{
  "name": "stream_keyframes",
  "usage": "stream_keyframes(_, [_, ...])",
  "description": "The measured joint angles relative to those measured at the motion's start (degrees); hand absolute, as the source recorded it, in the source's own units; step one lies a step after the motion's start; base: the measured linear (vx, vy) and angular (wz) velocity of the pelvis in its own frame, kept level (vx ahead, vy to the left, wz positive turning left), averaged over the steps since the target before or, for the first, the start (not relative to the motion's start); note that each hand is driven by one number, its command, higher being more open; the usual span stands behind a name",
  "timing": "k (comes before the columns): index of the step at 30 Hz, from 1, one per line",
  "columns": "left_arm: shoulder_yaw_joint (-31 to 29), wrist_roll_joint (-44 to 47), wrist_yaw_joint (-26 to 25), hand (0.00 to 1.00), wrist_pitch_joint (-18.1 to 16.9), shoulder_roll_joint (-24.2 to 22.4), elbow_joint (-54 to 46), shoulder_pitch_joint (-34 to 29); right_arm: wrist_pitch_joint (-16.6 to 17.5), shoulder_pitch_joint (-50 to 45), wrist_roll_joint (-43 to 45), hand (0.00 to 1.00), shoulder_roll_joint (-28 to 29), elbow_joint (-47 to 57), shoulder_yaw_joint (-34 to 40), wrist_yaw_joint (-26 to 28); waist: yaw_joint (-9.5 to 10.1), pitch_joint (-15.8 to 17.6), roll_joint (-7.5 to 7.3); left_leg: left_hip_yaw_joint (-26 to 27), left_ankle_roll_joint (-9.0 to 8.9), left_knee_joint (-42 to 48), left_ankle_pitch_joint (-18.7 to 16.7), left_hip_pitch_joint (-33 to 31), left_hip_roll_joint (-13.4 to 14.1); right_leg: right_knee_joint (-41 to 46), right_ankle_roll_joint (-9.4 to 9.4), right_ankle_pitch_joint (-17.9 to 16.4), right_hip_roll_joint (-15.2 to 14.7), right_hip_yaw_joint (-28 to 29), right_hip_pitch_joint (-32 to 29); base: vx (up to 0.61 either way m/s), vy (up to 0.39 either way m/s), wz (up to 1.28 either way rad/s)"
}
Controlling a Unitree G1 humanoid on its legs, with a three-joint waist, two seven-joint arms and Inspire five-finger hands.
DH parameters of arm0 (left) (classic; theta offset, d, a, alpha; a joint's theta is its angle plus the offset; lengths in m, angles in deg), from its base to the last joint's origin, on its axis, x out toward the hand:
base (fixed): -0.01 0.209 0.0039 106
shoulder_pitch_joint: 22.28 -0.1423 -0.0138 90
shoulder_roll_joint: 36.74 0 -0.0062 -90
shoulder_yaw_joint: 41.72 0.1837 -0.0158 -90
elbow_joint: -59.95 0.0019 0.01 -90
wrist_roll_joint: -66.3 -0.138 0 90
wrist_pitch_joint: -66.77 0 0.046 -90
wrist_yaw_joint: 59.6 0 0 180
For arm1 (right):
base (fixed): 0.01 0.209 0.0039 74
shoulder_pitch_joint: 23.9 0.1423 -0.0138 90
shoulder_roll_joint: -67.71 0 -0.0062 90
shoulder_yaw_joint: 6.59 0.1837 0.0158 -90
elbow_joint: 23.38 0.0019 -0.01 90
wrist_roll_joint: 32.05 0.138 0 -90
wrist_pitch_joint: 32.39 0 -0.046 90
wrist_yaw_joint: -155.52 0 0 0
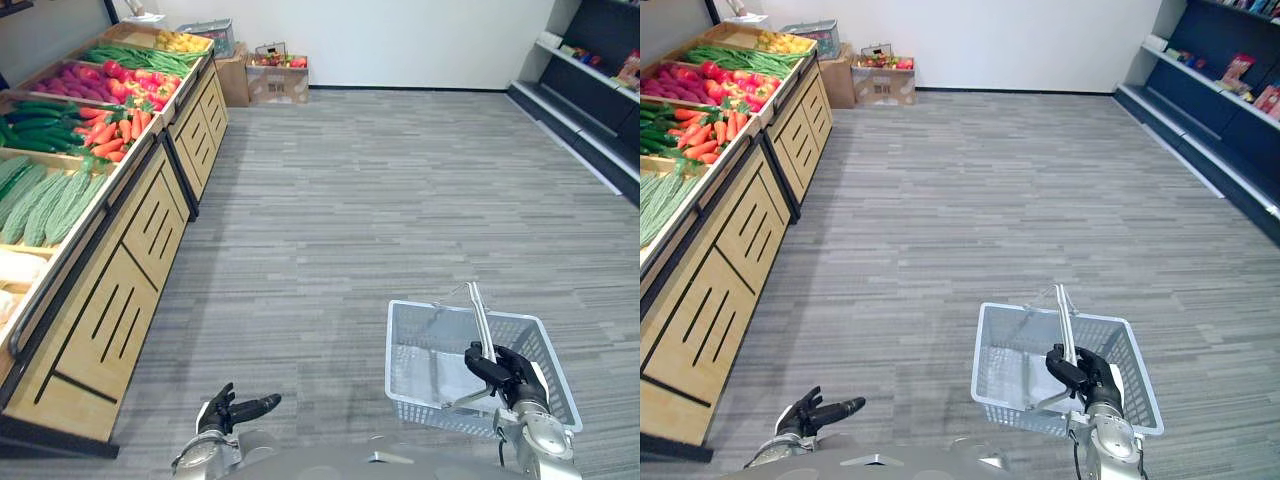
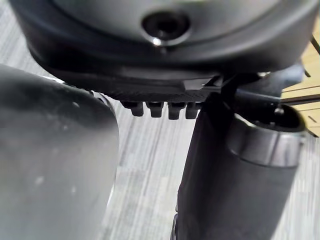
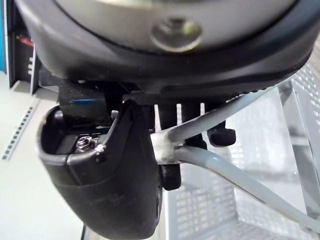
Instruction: Pick vegetable in the basket
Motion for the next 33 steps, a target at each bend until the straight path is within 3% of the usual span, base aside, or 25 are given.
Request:
stream_keyframes(3, [0.0, 0.1, 0.0, 1.0, 0.0, 0.2, -1.2, 0.3, 0.0, -0.3, 0.0, 0.0, 0.0, 0.0, 0.9, -0.1, 0.07, 0.5, -0.8, 1.8, -1.1, -19.6, 0.4, -2.9, -4.9, 0.7, 2.79, -2.6, -3.6, 0.6, 0.9, 0.23, 0.231, -0.04])
stream_keyframes(4, [0.1, 0.1, 0.0, 1.0, 0.1, -0.1, -1.2, 0.0, 0.0, -0.3, 0.0, 0.0, -0.2, 0.0, 1.6, -0.2, 0.06, 0.5, -0.19, 0.9, -1.87, -29.5, 5.0, -2.6, -6.7, 1.6, 4.35, -3.9, -4.6, 1.1, 0.8, 0.19, 0.231, -0.13])
stream_keyframes(5, [-0.1, 0.4, -0.1, 1.0, 0.1, -0.3, -1.2, -0.1, 0.0, -0.4, 0.0, 0.0, -0.4, 0.0, 1.7, -0.3, 0.37, 0.5, 0.06, 0.6, -2.09, -30.9, 9.7, -2.2, -7.5, 2.4, 5.15, -4.8, -5.2, 1.7, 0.8, 0.27, 0.298, -0.08])
stream_keyframes(6, [-0.1, 0.5, -0.5, 1.0, 0.1, 0.1, -1.1, -0.1, -0.1, -0.9, 0.0, 0.0, 0.3, -0.4, 1.6, -0.3, 0.45, 0.2, -0.68, 1.3, -1.61, -32.1, 8.9, -1.4, -10.0, 2.2, 6.43, -5.3, -7.0, 2.4, 1.2, 0.3, 0.285, -0.01])
stream_keyframes(7, [-0.2, 0.4, -0.7, 1.0, -0.1, 0.5, -1.1, 0.2, -0.1, -0.8, 0.0, 0.0, 0.2, -0.4, 1.5, 0.2, 0.68, 0.4, -1.46, 1.7, -0.41, -31.5, 8.0, -1.8, -11.5, 1.3, 7.54, -5.3, -8.5, 2.5, 1.2, 0.3, 0.26, 0.04])
stream_keyframes(11, [-3.6, 0.4, -0.8, 1.0, 0.2, 0.7, 0.5, -0.6, -0.1, 0.5, -0.1, 0.0, 0.2, -0.5, 0.5, 0.5, 1.33, 1.1, -1.7, 2.2, 2.8, -27.4, 5.8, -2.5, -13.3, -1.7, 9.34, -4.1, -10.7, 4.9, 2.9, 0.25, 0.195, -0.09])
stream_keyframes(17, [-4.6, -0.1, -0.7, 1.0, 0.0, 0.6, 1.1, -2.4, 0.0, 3.4, -0.3, 0.0, 0.2, -0.5, -3.4, 1.5, 3.11, 0.7, -1.31, 3.8, 1.84, -28.7, 3.6, -1.4, -13.3, -1.7, 11.32, -2.7, -11.4, 11.9, 0.6, 0.12, 0.079, -0.4])
stream_keyframes(21, [-4.6, -0.1, -0.7, 1.0, 0.0, 0.6, 0.9, -2.3, 0.1, 5.8, -1.4, 0.0, 0.2, -0.5, -6.8, 1.5, 4.09, 0.0, -2.16, 6.6, 1.49, -30.5, 2.8, -1.6, -13.5, -0.6, 11.88, -2.4, -11.7, 16.0, -3.5, -0.03, 0.051, -0.57])
stream_keyframes(24, [-4.4, -0.1, -0.7, 1.0, 0.0, 0.9, 0.9, -2.6, 0.1, 5.2, -2.5, 0.0, 0.2, -0.7, -8.3, 1.5, 3.9, -1.4, -2.47, 7.0, 1.42, -32.1, 2.4, -1.4, -14.3, 4.2, 12.56, -2.0, -11.7, 17.0, -7.0, -0.01, 0.055, -0.19])
stream_keyframes(28, [-3.7, -0.1, -0.7, 1.0, 0.0, 0.9, 0.6, -3.2, 0.0, 3.7, -2.5, 0.0, 0.2, -1.0, -8.4, 1.5, 3.76, -1.5, -2.57, 6.7, 2.76, -34.6, 2.1, 1.8, -16.2, 17.9, 14.59, -0.7, -11.7, 16.7, -11.8, 0.03, 0.103, 0.1])
stream_keyframes(32, [-2.0, -0.1, -0.7, 1.0, 0.1, 1.4, 0.4, -4.4, 0.0, 1.7, -3.6, 0.0, 0.2, -1.0, -8.3, 1.4, 2.46, -1.5, -2.59, 4.9, 4.45, -36.8, 1.0, 6.4, -17.9, 31.8, 13.69, 5.6, -12.7, 13.1, -15.7, 0.11, 0.117, 0.26])
stream_keyframes(33, [-1.7, -0.1, -0.7, 1.0, 0.3, 1.6, 0.4, -4.7, 0.0, 1.3, -3.6, 0.0, 0.3, -1.0, -8.3, 1.4, 2.28, -1.5, -2.56, 4.4, 5.09, -37.1, 0.6, 7.2, -18.1, 34.6, 12.93, 4.8, -13.3, 11.7, -16.7, 0.17, 0.066, 0.3])
